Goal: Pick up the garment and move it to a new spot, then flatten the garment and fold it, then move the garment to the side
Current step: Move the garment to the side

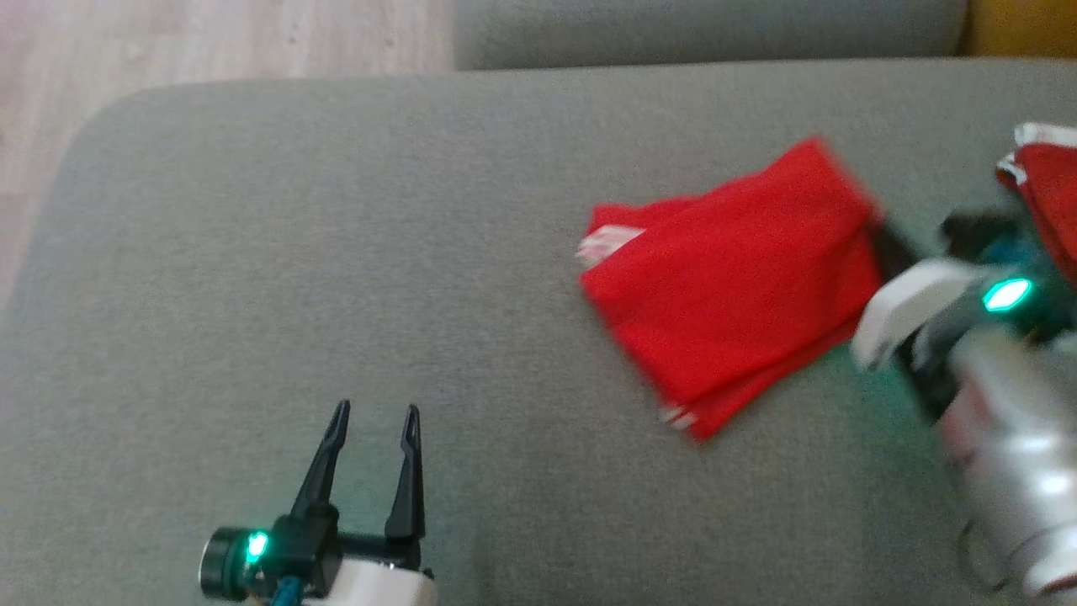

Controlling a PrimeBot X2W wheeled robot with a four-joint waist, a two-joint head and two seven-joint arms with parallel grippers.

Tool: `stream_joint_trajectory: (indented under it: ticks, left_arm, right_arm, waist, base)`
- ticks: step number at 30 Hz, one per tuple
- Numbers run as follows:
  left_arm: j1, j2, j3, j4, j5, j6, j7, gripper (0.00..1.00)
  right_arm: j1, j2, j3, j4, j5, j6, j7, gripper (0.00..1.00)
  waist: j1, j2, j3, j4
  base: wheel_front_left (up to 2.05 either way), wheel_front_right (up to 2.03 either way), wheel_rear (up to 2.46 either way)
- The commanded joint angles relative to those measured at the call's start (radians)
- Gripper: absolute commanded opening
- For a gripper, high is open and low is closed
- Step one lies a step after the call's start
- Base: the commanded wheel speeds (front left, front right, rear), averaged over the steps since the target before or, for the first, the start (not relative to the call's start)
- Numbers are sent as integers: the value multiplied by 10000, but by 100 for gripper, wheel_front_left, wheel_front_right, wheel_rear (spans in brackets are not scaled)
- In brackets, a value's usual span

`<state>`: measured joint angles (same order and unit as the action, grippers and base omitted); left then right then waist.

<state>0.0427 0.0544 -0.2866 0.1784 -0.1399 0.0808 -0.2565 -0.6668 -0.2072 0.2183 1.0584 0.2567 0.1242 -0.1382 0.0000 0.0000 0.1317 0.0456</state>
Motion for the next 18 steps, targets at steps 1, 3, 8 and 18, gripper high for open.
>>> stream_joint_trajectory:
  ticks: [1,3,8,18]
  left_arm:
    - [-492,-41,364,-385,-49,46,-53,100]
    - [-615,-41,340,-428,-62,41,-53,100]
    - [-965,-41,372,-522,-84,50,-53,100]
    - [-1565,-41,600,-720,-793,27,-53,100]
  right_arm:
    - [-575,-306,154,-319,-110,65,-135,0]
    - [-1005,-788,117,-394,-263,65,-72,0]
    - [-1818,-1966,-231,-752,-581,65,211,0]
    - [-1991,-3932,-1976,-1695,-1307,65,1096,100]
  waist:
    - [0,0,347,-324]
    - [0,0,595,-527]
    - [0,0,1208,-1020]
    - [0,0,1938,-1458]
  base:
    - [0,0,0]
    - [0,0,0]
    - [0,0,0]
    - [0,0,0]
